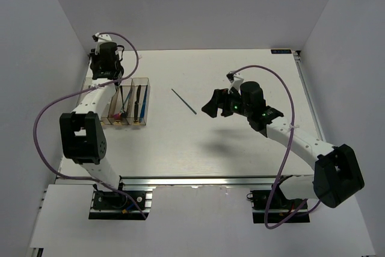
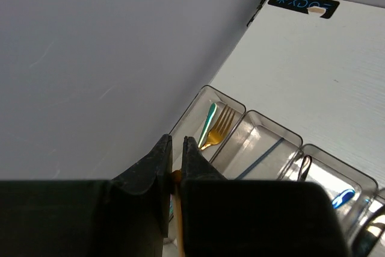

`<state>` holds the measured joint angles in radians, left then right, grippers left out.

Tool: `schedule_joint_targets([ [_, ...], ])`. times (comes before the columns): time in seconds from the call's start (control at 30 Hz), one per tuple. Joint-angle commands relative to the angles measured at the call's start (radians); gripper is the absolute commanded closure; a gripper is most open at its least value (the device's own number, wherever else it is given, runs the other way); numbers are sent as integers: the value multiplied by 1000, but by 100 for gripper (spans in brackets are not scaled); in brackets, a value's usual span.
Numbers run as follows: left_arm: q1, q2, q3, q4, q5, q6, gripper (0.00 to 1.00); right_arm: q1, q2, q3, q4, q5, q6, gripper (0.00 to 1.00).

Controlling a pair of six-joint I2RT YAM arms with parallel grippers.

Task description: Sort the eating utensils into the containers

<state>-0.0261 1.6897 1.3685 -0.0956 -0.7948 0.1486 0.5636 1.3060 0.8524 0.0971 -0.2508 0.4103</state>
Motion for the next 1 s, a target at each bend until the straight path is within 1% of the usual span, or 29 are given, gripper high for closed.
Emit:
schedule_joint_targets([
  [0.0, 23, 37, 43, 135, -12, 77, 100, -4, -27, -6, 24, -27, -18, 11],
  [0.03, 60, 48, 37, 154, -12, 74, 100, -4, -30, -7, 29, -34, -16, 11],
  [0.13, 69, 83, -2, 224, -11, 72, 100, -4, -28, -12, 41, -53, -13, 11],
  [0.37, 71, 116, -98, 310, 35, 51, 100, -4, -8, -13, 52, -41, -18, 11],
  [0.43, 71, 125, -106, 329, 54, 43, 98, -4, -2, -15, 58, -28, -22, 11],
  [0.53, 71, 154, -83, 294, 78, 25, 97, -4, 15, -9, 59, -21, -28, 11],
  [0.57, 72, 157, -86, 295, 80, 17, 94, -4, 25, -6, 58, -22, -30, 11],
  [0.7, 71, 151, -124, 300, 92, 5, 56, -4, 45, 10, 50, -18, -41, 11],
  [0.73, 69, 143, -134, 304, 103, -3, 41, -4, 53, 14, 49, -5, -45, 11],
  [0.8, 69, 119, -146, 301, 126, -20, 31, -4, 85, 34, 50, 8, -66, 11],
  [0.83, 66, 111, -143, 289, 132, -26, 24, -4, 105, 46, 46, 19, -73, 11],
  [0.93, 51, 58, -129, 266, 146, -43, 20, -1, 231, 160, -22, 44, -106, 11],
  [0.97, 46, 38, -126, 261, 128, -46, 15, 8, 295, 190, -51, 59, -117, 11],
])
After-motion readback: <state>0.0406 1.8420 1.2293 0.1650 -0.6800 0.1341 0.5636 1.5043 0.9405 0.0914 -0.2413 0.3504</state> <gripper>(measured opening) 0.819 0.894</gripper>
